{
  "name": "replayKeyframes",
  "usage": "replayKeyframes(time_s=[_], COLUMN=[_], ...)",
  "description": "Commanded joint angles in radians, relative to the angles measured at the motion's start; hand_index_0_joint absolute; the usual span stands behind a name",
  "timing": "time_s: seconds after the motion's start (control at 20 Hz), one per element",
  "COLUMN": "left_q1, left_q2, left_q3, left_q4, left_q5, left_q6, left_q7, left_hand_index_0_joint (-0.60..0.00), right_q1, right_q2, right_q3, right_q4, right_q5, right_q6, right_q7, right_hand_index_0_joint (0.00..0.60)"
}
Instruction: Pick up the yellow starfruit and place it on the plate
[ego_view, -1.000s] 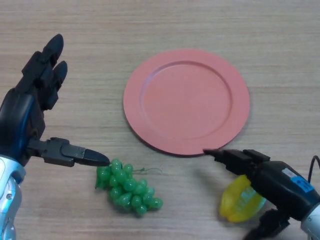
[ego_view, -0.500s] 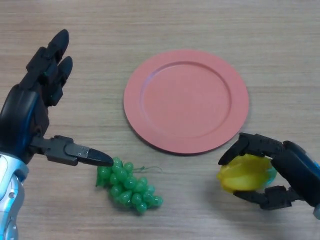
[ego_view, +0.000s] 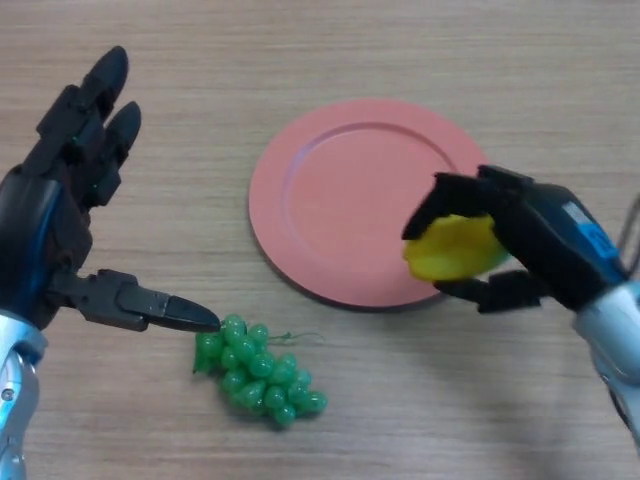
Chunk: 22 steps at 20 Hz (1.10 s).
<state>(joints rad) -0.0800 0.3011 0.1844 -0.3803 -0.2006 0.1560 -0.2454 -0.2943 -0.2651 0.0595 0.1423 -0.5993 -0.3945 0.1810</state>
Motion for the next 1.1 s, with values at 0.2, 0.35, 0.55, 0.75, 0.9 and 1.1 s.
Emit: replayKeyframes(time_s=[0.2,0.35,0.55,0.75,0.9,1.1], left_q1=[-0.019,-0.021,-0.013,-0.004,-0.001,-0.003], left_q2=[0.046,0.047,0.051,0.049,0.044,0.037], left_q3=[0.086,0.096,0.107,0.111,0.103,0.087], left_q4=[-0.06,-0.057,-0.054,-0.052,-0.053,-0.059], left_q5=[-0.028,-0.041,-0.05,-0.031,-0.024,-0.014], left_q6=[-0.084,-0.084,-0.088,-0.107,-0.107,-0.107], left_q7=[-0.003,-0.007,-0.013,-0.012,-0.01,-0.003], left_hand_index_0_joint=[0.0,0.0,0.0,0.0,0.0,0.0], right_q1=[-0.207,-0.254,-0.239,-0.247,-0.233,-0.137], right_q2=[0.044,0.07,0.074,0.075,0.075,0.075], right_q3=[0.005,0.045,0.105,0.163,0.114,0.051], right_q4=[0.15,0.23,0.206,0.092,-0.031,-0.285], right_q5=[-0.059,-0.044,0.088,0.29,0.297,0.351], right_q6=[-0.028,0.029,0.151,0.292,0.311,0.4], right_q7=[-0.233,-0.227,-0.205,-0.257,-0.285,-0.171], right_hand_index_0_joint=[0.6,0.6,0.35,0.0,0.0,0.0])
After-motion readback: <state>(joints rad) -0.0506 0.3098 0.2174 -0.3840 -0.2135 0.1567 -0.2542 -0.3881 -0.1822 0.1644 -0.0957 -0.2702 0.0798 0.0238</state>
